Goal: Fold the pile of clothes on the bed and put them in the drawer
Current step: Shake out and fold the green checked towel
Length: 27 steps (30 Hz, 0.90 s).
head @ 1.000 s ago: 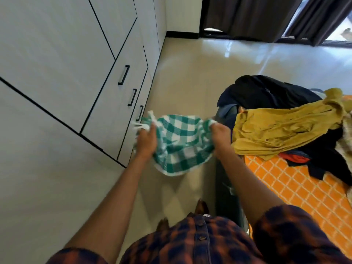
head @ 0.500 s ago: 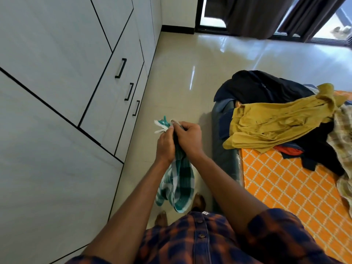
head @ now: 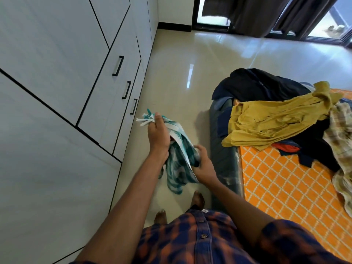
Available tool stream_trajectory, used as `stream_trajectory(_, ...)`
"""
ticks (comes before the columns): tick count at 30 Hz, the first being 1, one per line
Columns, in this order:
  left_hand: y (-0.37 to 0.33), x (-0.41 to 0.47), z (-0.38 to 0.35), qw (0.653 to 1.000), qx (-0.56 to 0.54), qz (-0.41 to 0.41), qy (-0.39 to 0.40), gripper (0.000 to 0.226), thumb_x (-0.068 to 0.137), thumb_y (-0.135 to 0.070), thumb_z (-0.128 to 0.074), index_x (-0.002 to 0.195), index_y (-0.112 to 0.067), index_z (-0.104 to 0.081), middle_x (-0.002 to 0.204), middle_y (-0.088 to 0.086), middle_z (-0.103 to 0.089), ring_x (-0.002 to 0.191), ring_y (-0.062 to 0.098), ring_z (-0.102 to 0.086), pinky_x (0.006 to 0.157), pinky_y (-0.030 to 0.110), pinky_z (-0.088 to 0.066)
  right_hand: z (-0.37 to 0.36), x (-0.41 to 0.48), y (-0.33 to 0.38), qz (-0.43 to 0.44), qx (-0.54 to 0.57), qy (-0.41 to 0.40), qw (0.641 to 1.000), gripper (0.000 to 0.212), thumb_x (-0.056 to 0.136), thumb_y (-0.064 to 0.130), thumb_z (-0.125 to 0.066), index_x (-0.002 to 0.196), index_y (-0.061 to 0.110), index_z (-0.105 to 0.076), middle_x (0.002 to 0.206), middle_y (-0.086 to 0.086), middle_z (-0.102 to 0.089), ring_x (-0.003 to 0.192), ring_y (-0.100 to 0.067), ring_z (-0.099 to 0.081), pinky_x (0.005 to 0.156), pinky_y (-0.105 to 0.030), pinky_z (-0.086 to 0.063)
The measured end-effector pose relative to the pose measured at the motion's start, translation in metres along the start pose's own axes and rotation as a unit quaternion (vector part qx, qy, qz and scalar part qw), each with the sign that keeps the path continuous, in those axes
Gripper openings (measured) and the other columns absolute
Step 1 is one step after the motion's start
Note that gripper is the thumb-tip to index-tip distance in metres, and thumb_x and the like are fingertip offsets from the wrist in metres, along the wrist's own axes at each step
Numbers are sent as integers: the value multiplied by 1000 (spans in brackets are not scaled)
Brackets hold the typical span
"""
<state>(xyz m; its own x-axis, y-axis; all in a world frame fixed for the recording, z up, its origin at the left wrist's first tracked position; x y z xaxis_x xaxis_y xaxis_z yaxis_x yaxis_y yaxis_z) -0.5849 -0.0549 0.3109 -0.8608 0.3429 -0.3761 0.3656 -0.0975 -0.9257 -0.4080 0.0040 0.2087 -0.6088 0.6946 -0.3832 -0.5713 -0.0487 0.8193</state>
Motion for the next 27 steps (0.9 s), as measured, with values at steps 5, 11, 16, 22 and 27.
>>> stream_trajectory(5,-13,23,21,997,-25,-29,-66,32,108,-38,-38,85,-22,-55,84,3,-64,80,23,-66,74,37,-59,47,24,-29,-189,70,-197,960,20,94,17,-64,113,17,-63,93,-3,-70,63,-12,-66,57,-30,-54)
stream_trajectory(11,9,39,61,987,-66,18,-148,31,107,-37,-42,95,-13,-57,91,6,-66,79,21,-70,64,34,-61,76,59,24,-178,433,-218,856,26,102,5,-47,111,15,-69,94,-14,-71,57,-17,-68,45,-23,-52)
stream_trajectory(16,12,58,92,981,-52,8,-187,35,101,-29,-53,125,-3,-55,109,13,-68,86,21,-72,65,32,-61,86,81,55,-52,349,-112,929,31,103,4,-44,114,15,-71,96,-12,-69,78,-20,-70,59,-26,-57)
stream_trajectory(22,6,63,93,996,15,-38,-83,14,101,-22,-57,93,-20,-67,86,-1,-70,62,5,-68,47,18,-50,111,88,45,-36,416,2,909,37,92,-16,-42,105,5,-70,95,-11,-75,89,-22,-71,77,-24,-61)
stream_trajectory(27,0,71,85,977,175,-113,-51,29,101,-34,-57,95,-8,-69,83,4,-68,70,11,-64,66,33,-56,132,89,32,79,107,-65,989,21,87,-3,-71,107,3,-73,92,-9,-77,82,-26,-72,79,-45,-61)
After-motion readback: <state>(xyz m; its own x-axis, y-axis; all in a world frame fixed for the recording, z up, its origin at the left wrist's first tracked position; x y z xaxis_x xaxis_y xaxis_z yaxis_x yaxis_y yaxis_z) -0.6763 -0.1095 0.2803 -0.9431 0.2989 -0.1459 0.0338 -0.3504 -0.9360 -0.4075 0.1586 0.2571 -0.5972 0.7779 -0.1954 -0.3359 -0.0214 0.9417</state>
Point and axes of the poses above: each hand's wrist, its own x-axis towards the middle knuckle, its own z-axis out of the back of the hand, y = z × x, the point moved 5 cm from there along x, towards the middle knuckle
